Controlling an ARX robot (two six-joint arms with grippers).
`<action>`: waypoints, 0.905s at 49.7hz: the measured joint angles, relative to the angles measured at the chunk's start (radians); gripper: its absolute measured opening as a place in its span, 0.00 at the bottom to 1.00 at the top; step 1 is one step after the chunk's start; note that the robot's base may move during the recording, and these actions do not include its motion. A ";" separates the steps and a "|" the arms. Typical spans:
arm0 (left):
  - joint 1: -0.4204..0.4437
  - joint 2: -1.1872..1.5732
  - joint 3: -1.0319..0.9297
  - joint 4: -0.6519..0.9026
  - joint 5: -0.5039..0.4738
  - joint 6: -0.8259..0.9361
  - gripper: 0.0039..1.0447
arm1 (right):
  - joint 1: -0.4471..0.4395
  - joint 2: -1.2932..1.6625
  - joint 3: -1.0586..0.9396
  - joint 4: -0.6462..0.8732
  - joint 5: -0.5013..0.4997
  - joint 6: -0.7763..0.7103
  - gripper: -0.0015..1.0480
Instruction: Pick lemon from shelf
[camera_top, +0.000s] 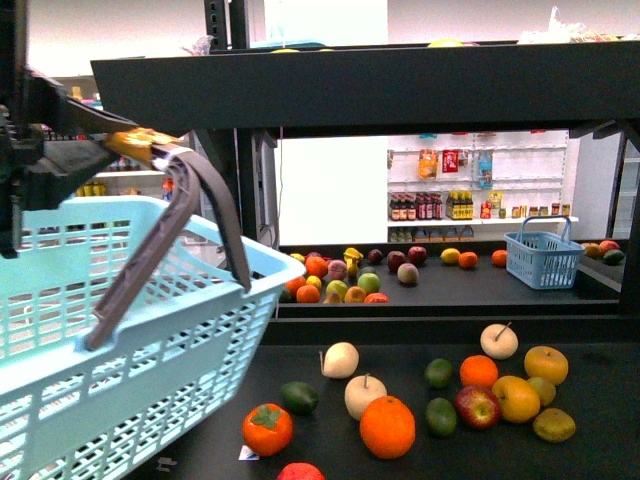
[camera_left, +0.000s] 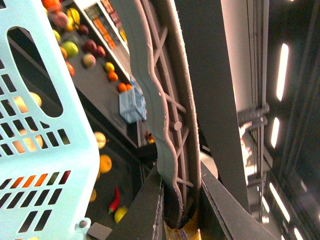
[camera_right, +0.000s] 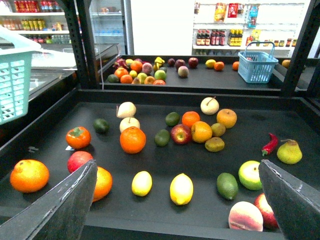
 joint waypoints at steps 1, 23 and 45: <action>-0.015 0.001 0.000 0.004 0.007 0.010 0.12 | 0.000 0.000 0.000 0.000 0.000 0.000 0.93; -0.261 0.217 0.109 0.037 0.081 0.114 0.12 | 0.000 0.000 0.000 0.000 0.000 0.000 0.93; -0.309 0.328 0.251 -0.033 0.091 0.227 0.12 | 0.000 0.000 0.000 0.000 0.000 0.000 0.93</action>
